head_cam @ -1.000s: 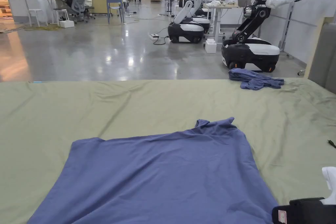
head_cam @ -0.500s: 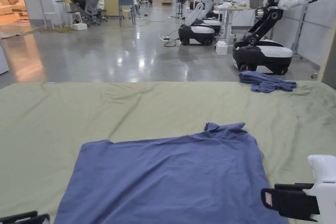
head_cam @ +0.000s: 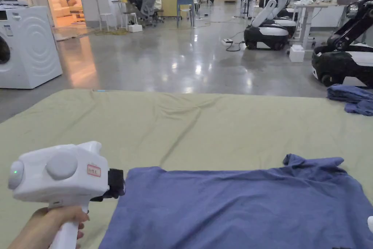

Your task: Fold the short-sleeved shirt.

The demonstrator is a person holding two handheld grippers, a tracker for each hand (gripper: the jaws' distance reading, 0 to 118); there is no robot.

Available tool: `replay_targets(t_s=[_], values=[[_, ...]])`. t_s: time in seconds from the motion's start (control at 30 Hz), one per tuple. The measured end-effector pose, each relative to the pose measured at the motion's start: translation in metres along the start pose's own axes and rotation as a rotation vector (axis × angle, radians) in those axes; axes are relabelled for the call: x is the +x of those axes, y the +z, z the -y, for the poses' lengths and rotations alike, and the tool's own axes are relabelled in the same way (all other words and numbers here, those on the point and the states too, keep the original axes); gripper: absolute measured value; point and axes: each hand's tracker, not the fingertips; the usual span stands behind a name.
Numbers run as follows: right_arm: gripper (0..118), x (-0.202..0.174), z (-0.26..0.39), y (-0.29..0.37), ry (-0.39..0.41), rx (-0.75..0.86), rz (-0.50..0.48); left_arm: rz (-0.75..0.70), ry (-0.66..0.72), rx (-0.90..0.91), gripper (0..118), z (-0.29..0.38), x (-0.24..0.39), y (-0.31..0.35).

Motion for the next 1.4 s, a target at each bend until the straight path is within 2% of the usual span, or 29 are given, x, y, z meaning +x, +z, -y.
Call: replay_targets(t_s=[0.03, 0.13, 0.23, 0.43, 0.5, 0.53, 0.57, 0.63, 0.7, 0.73, 0.9, 0.93, 0.97, 1.0, 1.03, 1.07, 1.1, 1.13, 1.2, 1.27, 1.3, 1.33, 1.37, 1.4], values=[[8, 0.006, -0.004, -0.004, -0.004, -0.002, -0.006, -0.015, 0.023, -0.02, 105, -0.02, -0.001, -0.021], [8, 0.022, -0.004, -0.017, -0.047, -0.001, -0.013, -0.067, 0.043, 0.045, 104, -0.053, 0.004, -0.064], [8, 0.034, 0.003, -0.033, -0.07, -0.015, -0.017, -0.094, 0.025, -0.074, 104, -0.072, 0.01, -0.113], [8, 0.045, 0.007, -0.044, -0.068, -0.037, -0.014, -0.162, -0.033, -0.194, 102, -0.052, 0.023, -0.18], [8, 0.047, 0.007, -0.044, -0.069, -0.039, -0.027, -0.195, -0.077, -0.125, 101, -0.046, 0.031, -0.171], [8, 0.048, 0.005, -0.042, -0.063, -0.036, -0.017, -0.204, -0.093, -0.107, 95, -0.046, 0.031, -0.167], [8, 0.049, 0.004, -0.04, -0.053, -0.028, 0.0, -0.209, -0.083, -0.101, 83, -0.045, 0.032, -0.164], [8, 0.05, -0.004, -0.036, -0.04, -0.015, 0.016, -0.228, -0.104, -0.076, 49, -0.045, 0.036, -0.157], [8, 0.058, -0.014, -0.029, -0.064, 0.003, 0.01, -0.23, -0.2, -0.093, 4, -0.051, 0.036, -0.148], [8, 0.063, -0.022, -0.025, -0.084, 0.004, 0.005, -0.19, -0.153, -0.115, 4, -0.048, 0.042, -0.147], [9, 0.104, -0.084, -0.014, -0.098, 0.008, 0.017, -0.172, -0.157, -0.09, 4, -0.05, 0.04, -0.133], [17, 0.116, -0.103, -0.016, -0.104, 0.036, 0.051, -0.163, -0.153, -0.088, 4, -0.053, 0.038, -0.132], [43, 0.127, -0.119, -0.019, -0.076, 0.049, 0.09, -0.15, -0.139, -0.073, 4, -0.053, 0.036, -0.129], [101, 0.141, -0.14, -0.026, -0.043, 0.042, 0.138, -0.139, -0.124, -0.066, 4, -0.054, 0.035, -0.125], [118, 0.154, -0.159, -0.036, -0.053, 0.007, 0.175, -0.122, -0.12, -0.066, 4, -0.054, 0.034, -0.12], [118, 0.168, -0.172, -0.049, -0.057, -0.014, 0.19, -0.112, -0.115, -0.053, 4, -0.056, 0.033, -0.12], [117, 0.182, -0.19, -0.058, -0.028, 0.014, 0.209, -0.108, -0.119, -0.057, 4, -0.055, 0.034, -0.115], [117, 0.188, -0.201, -0.072, -0.056, 0.005, 0.302, -0.099, -0.125, -0.049, 4, -0.054, 0.035, -0.11], [112, 0.2, -0.216, -0.103, -0.052, -0.059, 0.386, -0.098, -0.167, -0.024, 4, -0.053, 0.04, -0.101], [102, 0.21, -0.216, -0.134, -0.076, -0.17, 0.323, -0.087, -0.187, -0.01, 4, -0.051, 0.041, -0.092], [99, 0.247, -0.219, -0.169, -0.079, -0.244, 0.321, -0.086, -0.186, -0.004, 4, -0.05, 0.04, -0.087], [99, 0.249, -0.213, -0.185, -0.076, -0.302, 0.393, -0.08, -0.182, 0.0, 4, -0.05, 0.039, -0.083], [88, 0.25, -0.208, -0.199, -0.027, -0.33, 0.418, -0.076, -0.181, 0.004, 4, -0.049, 0.038, -0.08], [83, 0.248, -0.201, -0.208, 0.03, -0.336, 0.44, -0.071, -0.172, -0.003, 4, -0.048, 0.036, -0.076]])
